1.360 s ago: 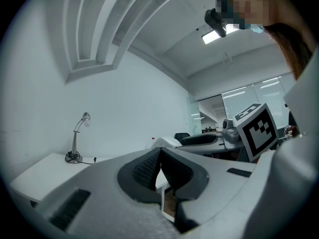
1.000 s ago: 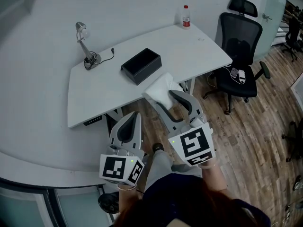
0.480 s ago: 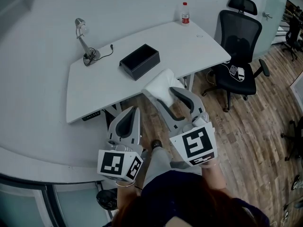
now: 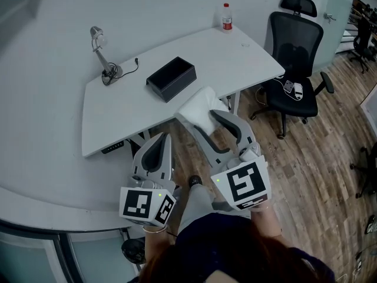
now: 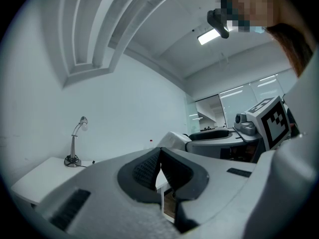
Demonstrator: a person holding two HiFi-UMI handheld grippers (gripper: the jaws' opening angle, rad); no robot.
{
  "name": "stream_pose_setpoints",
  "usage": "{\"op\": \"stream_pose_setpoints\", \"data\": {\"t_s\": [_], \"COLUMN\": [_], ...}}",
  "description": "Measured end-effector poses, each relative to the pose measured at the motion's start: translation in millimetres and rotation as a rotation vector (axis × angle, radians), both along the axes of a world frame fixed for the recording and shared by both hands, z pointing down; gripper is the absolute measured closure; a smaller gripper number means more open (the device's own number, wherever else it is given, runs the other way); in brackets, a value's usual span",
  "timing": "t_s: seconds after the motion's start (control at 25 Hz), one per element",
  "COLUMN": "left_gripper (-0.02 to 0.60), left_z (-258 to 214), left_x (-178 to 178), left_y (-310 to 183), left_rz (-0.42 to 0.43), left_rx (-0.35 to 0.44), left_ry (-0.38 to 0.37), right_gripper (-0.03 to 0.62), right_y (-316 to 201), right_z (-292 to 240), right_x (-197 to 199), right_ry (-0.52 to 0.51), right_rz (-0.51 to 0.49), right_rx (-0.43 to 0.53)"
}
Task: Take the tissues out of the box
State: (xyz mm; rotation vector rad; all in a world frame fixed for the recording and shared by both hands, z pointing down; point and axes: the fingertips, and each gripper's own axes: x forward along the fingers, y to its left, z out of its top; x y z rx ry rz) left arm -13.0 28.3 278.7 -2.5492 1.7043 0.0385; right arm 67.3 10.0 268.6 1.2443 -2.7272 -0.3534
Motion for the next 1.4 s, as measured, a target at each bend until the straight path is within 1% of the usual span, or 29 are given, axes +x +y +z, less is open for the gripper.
{"op": "stream_pose_setpoints", "data": {"t_s": [1.12,1.4], "left_gripper": [0.557,0.557], "left_z": [4.3,2.9], "left_x": [4.0,4.6], "left_y": [-14.5,-18.6], "left_rz": [0.05,0.042], "left_rx": [-0.001,-0.003], "left_ry": [0.005,0.001], "right_gripper": [0.408,0.41], "right_y": [-5.1,-8.7], "right_z": [2.2,0.1], "right_x": [-3.6,-0.5], "right_ry": [0.01,0.0], "right_rz": [0.02,0.018], "right_rx": [0.002,0.004]}}
